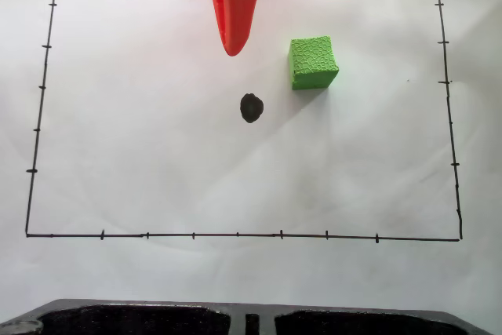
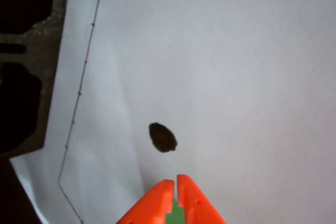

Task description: Grasp the colored block, Place it on the black dot, and then return the arm to the default position.

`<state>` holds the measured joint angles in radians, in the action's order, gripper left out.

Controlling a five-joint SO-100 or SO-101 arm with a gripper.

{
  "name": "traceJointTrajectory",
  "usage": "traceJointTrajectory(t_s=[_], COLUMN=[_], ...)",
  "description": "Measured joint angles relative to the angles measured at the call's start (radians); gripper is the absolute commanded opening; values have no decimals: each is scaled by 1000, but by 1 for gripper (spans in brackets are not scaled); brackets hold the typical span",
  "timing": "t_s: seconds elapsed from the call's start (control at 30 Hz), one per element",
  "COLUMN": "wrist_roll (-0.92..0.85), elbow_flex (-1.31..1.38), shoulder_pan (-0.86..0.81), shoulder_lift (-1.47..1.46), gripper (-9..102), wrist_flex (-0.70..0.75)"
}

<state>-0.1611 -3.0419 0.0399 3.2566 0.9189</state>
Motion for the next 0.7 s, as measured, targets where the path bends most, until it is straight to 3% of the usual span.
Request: traceJointTrajectory(t_s=[0.43,0.7], wrist_roll=[199,377], elbow_flex=[178,385], shoulder_pan=[48,91], shoulder_lift=[-265,-391], gripper=[0,0], wrist_flex=[-6,173])
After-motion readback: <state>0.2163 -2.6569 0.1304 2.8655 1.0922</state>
